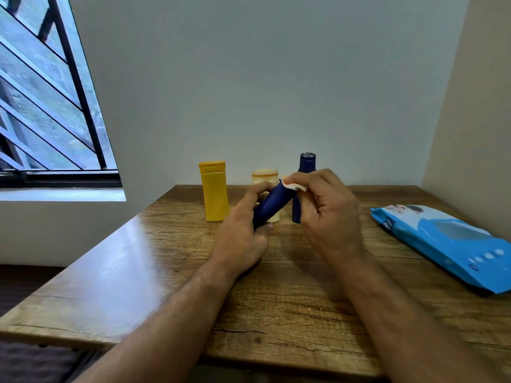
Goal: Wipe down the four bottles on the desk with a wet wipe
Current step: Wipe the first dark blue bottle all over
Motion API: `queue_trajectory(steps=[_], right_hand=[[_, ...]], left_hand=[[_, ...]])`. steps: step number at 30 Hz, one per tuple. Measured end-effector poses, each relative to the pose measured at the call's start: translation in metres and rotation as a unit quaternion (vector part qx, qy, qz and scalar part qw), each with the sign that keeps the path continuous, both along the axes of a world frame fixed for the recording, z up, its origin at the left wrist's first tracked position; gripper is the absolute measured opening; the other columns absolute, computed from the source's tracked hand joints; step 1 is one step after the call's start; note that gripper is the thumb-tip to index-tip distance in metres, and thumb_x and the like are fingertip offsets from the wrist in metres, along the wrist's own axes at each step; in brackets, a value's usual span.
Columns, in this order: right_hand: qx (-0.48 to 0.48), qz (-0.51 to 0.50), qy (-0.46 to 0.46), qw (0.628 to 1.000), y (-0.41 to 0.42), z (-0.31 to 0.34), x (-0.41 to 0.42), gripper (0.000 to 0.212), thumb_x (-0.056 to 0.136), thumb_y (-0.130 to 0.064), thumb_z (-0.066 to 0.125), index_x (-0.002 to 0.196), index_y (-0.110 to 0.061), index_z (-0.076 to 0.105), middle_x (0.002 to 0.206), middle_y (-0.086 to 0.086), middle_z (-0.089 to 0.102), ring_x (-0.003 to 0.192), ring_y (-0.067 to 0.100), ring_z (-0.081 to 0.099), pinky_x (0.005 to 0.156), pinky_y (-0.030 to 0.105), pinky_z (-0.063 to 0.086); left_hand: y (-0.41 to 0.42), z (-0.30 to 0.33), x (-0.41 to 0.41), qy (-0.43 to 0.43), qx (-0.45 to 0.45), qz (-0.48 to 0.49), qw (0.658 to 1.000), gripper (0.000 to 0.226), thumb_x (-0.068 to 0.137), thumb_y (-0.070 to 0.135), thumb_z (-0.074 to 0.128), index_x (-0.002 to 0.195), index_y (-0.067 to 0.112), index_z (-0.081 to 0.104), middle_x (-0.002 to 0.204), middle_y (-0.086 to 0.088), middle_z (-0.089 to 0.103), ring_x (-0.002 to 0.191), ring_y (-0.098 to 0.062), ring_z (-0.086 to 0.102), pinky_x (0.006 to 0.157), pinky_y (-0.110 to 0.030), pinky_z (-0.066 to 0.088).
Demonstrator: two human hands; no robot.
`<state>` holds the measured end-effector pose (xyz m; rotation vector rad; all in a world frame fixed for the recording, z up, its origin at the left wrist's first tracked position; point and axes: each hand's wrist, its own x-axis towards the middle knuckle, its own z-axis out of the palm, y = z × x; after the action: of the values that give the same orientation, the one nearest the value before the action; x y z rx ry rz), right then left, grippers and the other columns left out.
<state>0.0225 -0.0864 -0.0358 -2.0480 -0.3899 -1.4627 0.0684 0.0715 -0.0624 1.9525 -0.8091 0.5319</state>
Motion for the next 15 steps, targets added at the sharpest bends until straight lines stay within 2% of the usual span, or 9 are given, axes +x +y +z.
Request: queue_trajectory(steps=[4,6,9,12,15], right_hand=[[0.052,-0.019,0.031,0.998,-0.0034,0.0003,0.0016,0.03,0.092,-0.001,0.059,0.115,-0.017,0.069,0.104,-0.002,0.065,0.09,-0.004,0.054,0.079,0.002,0.04],[0.049,-0.019,0.004,0.999,-0.0035,0.0012,0.0001,0.028,0.092,-0.001,0.059,0.114,-0.016,0.069,0.102,-0.002,0.064,0.088,-0.007,0.054,0.077,0.003,0.04],[0.017,0.014,-0.008,1.0,0.0016,0.0004,-0.0006,0.03,0.092,-0.001,0.062,0.118,-0.013,0.07,0.101,-0.001,0.065,0.088,0.0,0.057,0.077,0.006,0.042],[-0.01,0.044,0.001,0.999,0.0022,-0.0004,-0.0012,0.032,0.093,-0.003,0.06,0.122,-0.014,0.069,0.101,-0.002,0.067,0.089,0.006,0.061,0.077,0.013,0.049],[-0.021,0.033,0.002,0.999,0.0021,-0.0022,-0.0017,0.033,0.092,-0.002,0.063,0.123,-0.014,0.068,0.102,-0.001,0.069,0.09,0.008,0.062,0.08,0.018,0.052]], left_hand=[[-0.0003,0.0002,0.0009,-0.005,-0.016,-0.023,1.0,0.076,0.086,0.004,0.072,0.13,0.056,0.039,0.121,0.027,0.054,0.112,0.002,0.057,0.098,-0.031,0.05],[-0.002,-0.0006,0.0014,-0.003,-0.026,-0.031,0.999,0.071,0.086,0.015,0.069,0.134,0.057,0.036,0.123,0.022,0.057,0.111,-0.005,0.062,0.1,-0.036,0.051],[-0.0043,-0.0037,0.0025,0.009,-0.032,-0.048,0.998,0.069,0.086,0.023,0.065,0.141,0.049,0.032,0.124,0.014,0.06,0.11,-0.014,0.068,0.102,-0.046,0.053],[-0.0048,-0.0047,0.0049,0.026,-0.074,-0.064,0.995,0.07,0.089,0.027,0.064,0.148,0.035,0.028,0.133,0.002,0.058,0.117,-0.02,0.065,0.104,-0.048,0.051],[-0.0031,-0.0059,0.0081,0.039,-0.101,-0.079,0.991,0.073,0.087,0.031,0.062,0.151,0.03,0.026,0.137,-0.003,0.055,0.12,-0.027,0.062,0.104,-0.051,0.051]])
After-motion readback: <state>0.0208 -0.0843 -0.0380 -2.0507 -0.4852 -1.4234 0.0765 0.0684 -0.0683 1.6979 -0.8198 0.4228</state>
